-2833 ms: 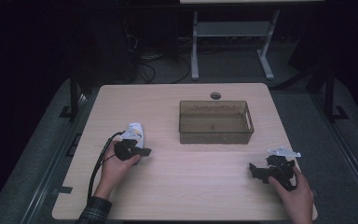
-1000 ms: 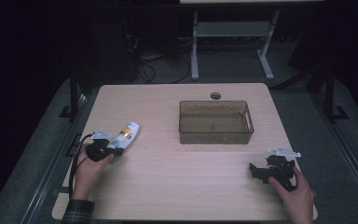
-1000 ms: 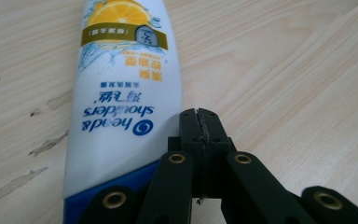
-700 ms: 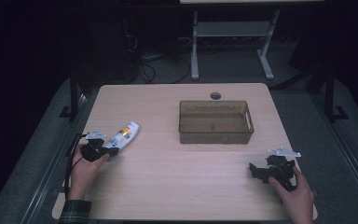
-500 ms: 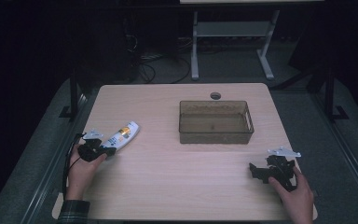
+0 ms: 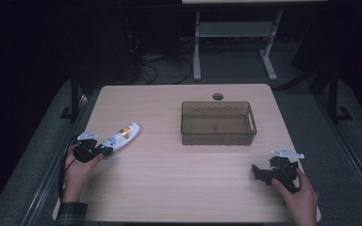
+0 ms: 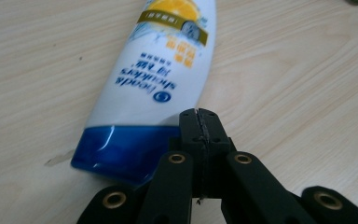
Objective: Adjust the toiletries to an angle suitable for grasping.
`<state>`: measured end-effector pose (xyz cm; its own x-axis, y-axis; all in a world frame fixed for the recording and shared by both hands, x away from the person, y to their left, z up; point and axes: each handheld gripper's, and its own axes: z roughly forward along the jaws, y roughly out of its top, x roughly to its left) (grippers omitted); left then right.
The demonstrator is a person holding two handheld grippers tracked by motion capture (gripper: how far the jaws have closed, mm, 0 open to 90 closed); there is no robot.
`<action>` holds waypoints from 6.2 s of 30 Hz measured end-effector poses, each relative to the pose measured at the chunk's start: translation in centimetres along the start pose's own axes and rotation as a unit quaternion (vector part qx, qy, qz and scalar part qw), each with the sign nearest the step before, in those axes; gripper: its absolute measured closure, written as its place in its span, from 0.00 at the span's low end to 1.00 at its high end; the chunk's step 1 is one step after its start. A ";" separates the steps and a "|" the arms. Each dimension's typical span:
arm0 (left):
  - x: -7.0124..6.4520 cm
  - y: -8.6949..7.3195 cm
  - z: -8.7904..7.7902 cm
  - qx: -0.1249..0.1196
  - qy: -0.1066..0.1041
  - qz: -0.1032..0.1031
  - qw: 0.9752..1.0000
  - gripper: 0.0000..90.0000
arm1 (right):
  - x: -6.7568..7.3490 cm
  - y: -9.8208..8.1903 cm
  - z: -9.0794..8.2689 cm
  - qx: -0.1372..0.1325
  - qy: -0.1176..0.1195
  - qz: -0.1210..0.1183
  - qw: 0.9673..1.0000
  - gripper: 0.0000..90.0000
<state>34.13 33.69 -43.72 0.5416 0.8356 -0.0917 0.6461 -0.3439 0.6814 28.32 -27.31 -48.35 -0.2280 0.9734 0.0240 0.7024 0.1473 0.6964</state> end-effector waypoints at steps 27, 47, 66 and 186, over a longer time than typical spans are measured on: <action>0.4 5.5 1.0 -0.006 -0.013 0.016 1.000 1.00 | 0.0 0.0 0.0 0.000 0.000 0.000 1.000 0.00; 2.5 9.0 4.5 0.011 -0.021 0.009 1.000 1.00 | 0.0 0.0 0.0 0.000 0.000 0.000 1.000 0.00; 4.2 9.6 8.6 0.008 0.003 -0.017 1.000 1.00 | 0.0 0.0 0.0 0.000 0.000 0.000 1.000 0.00; -6.5 1.6 -1.3 0.018 -0.042 0.056 0.997 1.00 | 0.0 0.0 0.0 0.000 0.000 0.000 1.000 0.00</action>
<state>30.98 28.26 -41.09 0.6538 0.7528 -0.0770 0.5969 -0.4505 0.6639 28.32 -27.30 -48.35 -0.2289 0.9731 0.0240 0.7023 0.1480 0.6963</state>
